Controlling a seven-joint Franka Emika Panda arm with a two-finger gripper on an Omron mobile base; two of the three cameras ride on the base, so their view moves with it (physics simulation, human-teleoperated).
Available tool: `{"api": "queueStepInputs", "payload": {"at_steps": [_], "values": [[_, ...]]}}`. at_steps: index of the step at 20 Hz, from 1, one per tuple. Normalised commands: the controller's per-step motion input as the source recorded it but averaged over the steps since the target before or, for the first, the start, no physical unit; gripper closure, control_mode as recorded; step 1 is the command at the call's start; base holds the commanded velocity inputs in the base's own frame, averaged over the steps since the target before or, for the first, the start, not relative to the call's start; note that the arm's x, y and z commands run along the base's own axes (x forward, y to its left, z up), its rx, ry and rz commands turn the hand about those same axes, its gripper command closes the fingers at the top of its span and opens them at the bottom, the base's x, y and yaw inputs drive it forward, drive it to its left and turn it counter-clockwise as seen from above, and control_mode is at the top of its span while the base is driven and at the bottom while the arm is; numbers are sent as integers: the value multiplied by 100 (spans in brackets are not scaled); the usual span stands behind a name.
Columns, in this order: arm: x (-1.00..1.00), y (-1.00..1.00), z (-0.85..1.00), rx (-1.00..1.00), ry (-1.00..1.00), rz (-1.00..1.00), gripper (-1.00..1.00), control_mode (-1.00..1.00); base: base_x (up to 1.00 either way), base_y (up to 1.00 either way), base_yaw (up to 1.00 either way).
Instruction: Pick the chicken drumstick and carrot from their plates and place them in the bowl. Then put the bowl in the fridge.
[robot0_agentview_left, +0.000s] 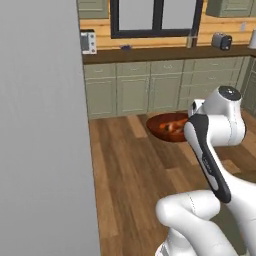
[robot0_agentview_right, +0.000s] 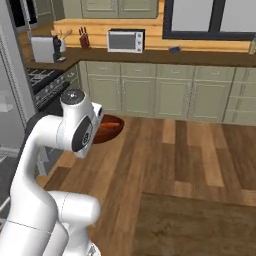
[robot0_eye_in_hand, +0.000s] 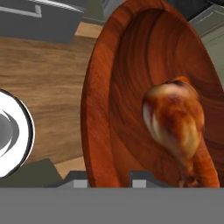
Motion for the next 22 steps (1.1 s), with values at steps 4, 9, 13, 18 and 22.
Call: {"api": "queueStepInputs", "payload": {"at_steps": [4, 9, 13, 18, 22], "values": [[0, 0, 0, 0, 0, 0, 100, 100, 2, 0, 57], [0, 0, 0, 0, 0, 0, 100, 100, 2, 0, 70], [0, 0, 0, 0, 0, 0, 100, 100, 36, -14, 56], [0, 0, 0, 0, 0, 0, 100, 100, 51, -18, 18], [0, 0, 0, 0, 0, 0, 100, 100, 92, -39, 4]]}}
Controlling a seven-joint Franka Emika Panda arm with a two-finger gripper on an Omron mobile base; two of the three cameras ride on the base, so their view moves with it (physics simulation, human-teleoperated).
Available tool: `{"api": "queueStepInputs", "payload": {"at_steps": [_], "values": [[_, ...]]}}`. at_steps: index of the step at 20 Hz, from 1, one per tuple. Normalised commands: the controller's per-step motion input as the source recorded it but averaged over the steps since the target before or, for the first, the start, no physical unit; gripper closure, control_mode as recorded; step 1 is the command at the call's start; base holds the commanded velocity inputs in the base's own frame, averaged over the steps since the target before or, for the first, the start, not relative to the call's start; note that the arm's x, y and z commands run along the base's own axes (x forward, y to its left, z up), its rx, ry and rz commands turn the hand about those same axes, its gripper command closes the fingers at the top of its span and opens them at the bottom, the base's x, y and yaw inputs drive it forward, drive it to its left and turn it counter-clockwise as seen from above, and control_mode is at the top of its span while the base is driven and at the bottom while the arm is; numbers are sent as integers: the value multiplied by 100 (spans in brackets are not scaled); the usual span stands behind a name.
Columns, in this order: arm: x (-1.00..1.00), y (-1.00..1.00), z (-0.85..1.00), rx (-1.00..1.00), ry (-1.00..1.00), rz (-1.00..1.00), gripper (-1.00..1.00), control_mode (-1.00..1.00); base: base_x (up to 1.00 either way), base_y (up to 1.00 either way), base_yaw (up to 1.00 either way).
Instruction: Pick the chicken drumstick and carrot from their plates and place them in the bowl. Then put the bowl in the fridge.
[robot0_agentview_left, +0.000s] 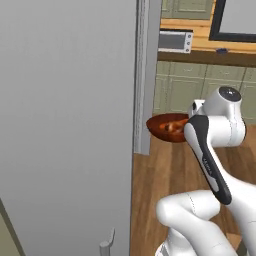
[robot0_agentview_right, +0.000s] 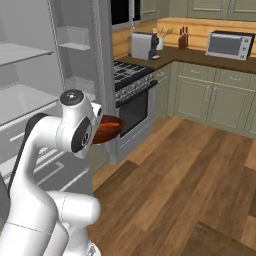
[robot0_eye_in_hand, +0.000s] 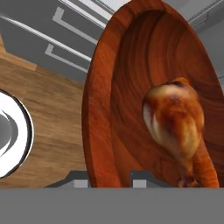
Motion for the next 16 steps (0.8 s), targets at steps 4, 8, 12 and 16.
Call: {"api": "queueStepInputs", "payload": {"at_steps": [4, 8, 12, 16], "values": [[0, 0, 0, 0, 0, 0, 100, 100, 96, -43, 4], [0, 0, 0, 0, 0, 0, 100, 100, 99, -3, -4], [0, 0, 0, 0, 0, 0, 100, 100, 67, 0, -3], [0, 0, 0, 0, 0, 0, 100, 100, 21, -14, 19]]}}
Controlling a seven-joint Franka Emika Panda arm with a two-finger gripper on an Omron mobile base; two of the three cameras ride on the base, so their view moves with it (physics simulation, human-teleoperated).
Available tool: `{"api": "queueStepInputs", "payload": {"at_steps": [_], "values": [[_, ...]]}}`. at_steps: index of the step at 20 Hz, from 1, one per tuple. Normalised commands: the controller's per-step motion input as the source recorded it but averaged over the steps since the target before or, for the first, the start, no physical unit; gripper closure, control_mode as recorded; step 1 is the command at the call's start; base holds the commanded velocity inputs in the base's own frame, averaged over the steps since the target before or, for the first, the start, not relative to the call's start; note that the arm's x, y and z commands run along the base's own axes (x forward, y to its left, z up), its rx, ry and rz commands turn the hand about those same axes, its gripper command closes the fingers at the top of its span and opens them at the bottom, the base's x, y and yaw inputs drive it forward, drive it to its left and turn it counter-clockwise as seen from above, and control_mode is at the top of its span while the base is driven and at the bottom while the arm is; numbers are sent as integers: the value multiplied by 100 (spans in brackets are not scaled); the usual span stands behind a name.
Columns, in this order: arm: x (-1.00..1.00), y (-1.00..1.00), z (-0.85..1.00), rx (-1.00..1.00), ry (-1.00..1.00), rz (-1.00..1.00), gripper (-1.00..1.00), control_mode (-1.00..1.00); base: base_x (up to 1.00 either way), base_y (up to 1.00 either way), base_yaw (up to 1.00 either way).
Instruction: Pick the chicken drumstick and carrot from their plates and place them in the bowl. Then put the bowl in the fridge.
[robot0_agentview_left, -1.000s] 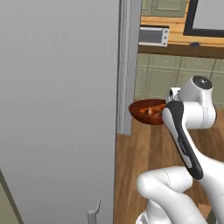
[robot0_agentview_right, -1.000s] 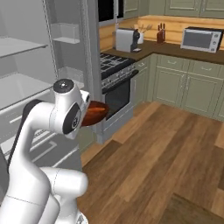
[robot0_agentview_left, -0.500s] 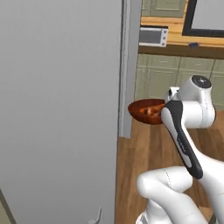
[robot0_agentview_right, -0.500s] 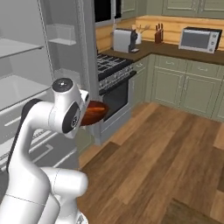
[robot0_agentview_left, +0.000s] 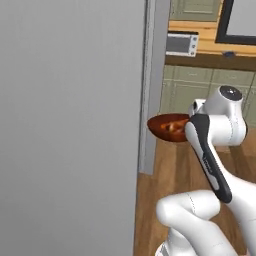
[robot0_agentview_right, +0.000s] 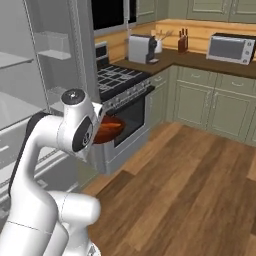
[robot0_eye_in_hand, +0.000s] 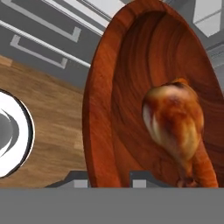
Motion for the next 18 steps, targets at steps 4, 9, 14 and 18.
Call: {"api": "queueStepInputs", "payload": {"at_steps": [4, 9, 14, 18], "values": [[0, 0, 0, 0, 0, 0, 100, 100, 10, -7, 63], [0, 0, 0, 0, 0, 0, 100, 100, 15, -39, 77], [0, 0, 0, 0, 0, 0, 100, 100, 52, -93, 49], [0, 0, 0, 0, 0, 0, 100, 100, 66, -83, 51]]}}
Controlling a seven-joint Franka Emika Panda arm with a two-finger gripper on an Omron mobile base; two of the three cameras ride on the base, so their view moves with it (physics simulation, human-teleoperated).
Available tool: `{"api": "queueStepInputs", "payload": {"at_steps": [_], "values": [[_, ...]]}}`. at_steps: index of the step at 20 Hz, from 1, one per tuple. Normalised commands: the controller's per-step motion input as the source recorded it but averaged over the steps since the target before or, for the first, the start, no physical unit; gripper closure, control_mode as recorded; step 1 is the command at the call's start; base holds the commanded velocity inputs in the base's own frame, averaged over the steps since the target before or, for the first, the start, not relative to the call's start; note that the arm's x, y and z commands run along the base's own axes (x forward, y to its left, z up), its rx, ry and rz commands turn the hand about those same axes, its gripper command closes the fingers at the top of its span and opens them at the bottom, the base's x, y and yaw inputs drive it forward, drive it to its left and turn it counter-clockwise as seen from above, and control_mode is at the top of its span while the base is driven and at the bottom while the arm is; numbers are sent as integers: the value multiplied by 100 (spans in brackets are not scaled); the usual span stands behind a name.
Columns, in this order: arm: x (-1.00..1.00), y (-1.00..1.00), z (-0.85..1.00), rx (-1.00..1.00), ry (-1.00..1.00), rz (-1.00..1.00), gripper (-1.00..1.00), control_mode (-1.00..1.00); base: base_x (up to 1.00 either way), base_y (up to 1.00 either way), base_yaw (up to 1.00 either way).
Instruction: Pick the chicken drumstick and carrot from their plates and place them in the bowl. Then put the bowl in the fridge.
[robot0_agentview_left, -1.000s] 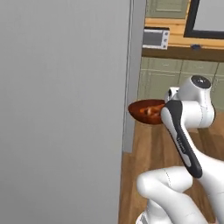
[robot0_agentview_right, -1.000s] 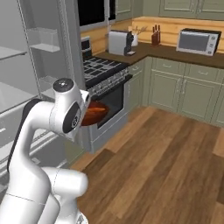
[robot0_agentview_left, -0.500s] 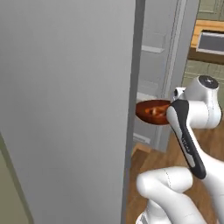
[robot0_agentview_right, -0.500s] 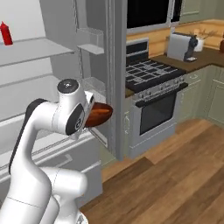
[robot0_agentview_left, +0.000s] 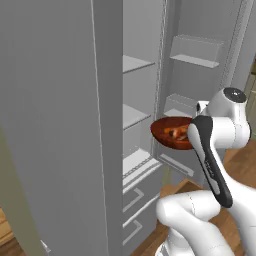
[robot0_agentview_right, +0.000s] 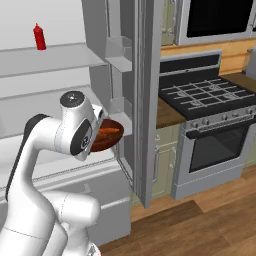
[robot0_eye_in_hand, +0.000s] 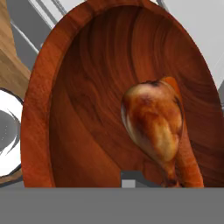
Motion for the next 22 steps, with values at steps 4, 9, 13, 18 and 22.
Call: {"api": "queueStepInputs", "payload": {"at_steps": [4, 9, 13, 18, 22], "values": [[0, 0, 0, 0, 0, 0, 100, 100, 56, -72, 48], [0, 0, 0, 0, 0, 0, 100, 100, -5, 13, 32], [0, 0, 0, 0, 0, 0, 100, 100, -5, 26, 27], [0, 0, 0, 0, 0, 0, 100, 100, 0, 38, 38], [0, 0, 0, 0, 0, 0, 100, 100, 0, 24, 42]]}}
